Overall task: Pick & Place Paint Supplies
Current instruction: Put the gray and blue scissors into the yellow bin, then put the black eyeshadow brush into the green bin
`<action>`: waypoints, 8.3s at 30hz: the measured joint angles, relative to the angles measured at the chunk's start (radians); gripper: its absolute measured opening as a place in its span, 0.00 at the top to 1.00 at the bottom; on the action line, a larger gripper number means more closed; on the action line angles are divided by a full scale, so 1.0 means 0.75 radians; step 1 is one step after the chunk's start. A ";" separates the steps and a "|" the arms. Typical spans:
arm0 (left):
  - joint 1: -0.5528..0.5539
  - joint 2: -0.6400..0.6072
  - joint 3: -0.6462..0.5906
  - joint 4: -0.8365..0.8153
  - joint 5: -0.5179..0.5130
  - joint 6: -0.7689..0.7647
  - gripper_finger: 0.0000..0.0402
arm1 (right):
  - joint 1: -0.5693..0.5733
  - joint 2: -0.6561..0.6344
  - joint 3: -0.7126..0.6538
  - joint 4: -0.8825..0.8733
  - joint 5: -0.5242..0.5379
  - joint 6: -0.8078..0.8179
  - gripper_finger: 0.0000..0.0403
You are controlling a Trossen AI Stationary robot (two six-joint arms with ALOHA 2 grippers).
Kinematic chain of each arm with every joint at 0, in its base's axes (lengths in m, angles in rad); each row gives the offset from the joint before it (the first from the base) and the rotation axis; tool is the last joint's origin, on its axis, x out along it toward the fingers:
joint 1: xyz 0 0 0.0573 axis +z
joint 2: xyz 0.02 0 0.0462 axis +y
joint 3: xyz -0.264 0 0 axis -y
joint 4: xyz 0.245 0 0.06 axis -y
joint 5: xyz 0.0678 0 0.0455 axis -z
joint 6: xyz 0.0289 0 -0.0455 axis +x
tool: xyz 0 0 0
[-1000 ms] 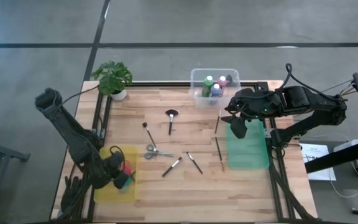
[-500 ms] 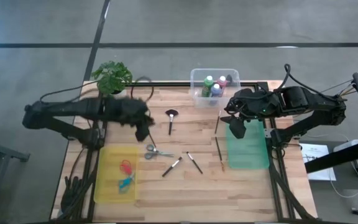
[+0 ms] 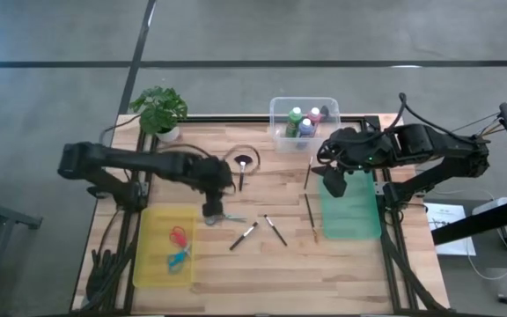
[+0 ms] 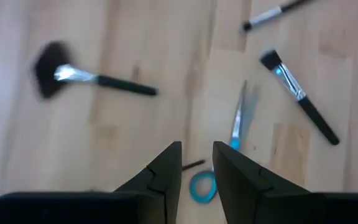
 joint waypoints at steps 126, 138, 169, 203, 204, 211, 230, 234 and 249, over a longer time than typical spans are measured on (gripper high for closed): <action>-0.221 0.349 -0.336 0.378 0.124 -0.130 0.66 | 0.068 -0.012 -0.139 0.015 -0.049 0.131 0.43; -0.235 0.380 -0.343 0.453 0.038 -0.139 0.71 | 0.068 -0.012 -0.139 0.033 -0.047 0.150 0.43; -0.239 0.173 -0.138 0.053 0.189 -0.219 0.81 | 0.068 -0.013 -0.139 0.064 -0.049 0.115 0.43; -0.989 -0.330 -0.561 -0.016 -0.001 -2.443 0.70 | 0.067 -0.013 -0.139 0.084 -0.054 0.116 0.43; -0.989 -0.330 -0.563 -0.017 0.000 -2.441 0.65 | 0.067 -0.013 -0.139 0.084 -0.058 0.117 0.43; -0.989 -0.330 -0.563 -0.020 0.000 -2.432 0.43 | 0.067 -0.013 -0.139 0.084 -0.062 0.121 0.43; -0.747 -0.330 -0.397 0.412 -0.203 -1.408 0.56 | 0.067 -0.013 -0.139 0.084 -0.071 0.117 0.43; -0.566 -0.330 -0.337 0.402 -0.222 -1.203 0.58 | 0.067 -0.013 -0.139 0.084 -0.072 0.120 0.43; -0.207 -0.086 0.113 0.332 -0.149 -0.582 0.58 | 0.067 -0.013 -0.139 0.083 -0.074 0.125 0.43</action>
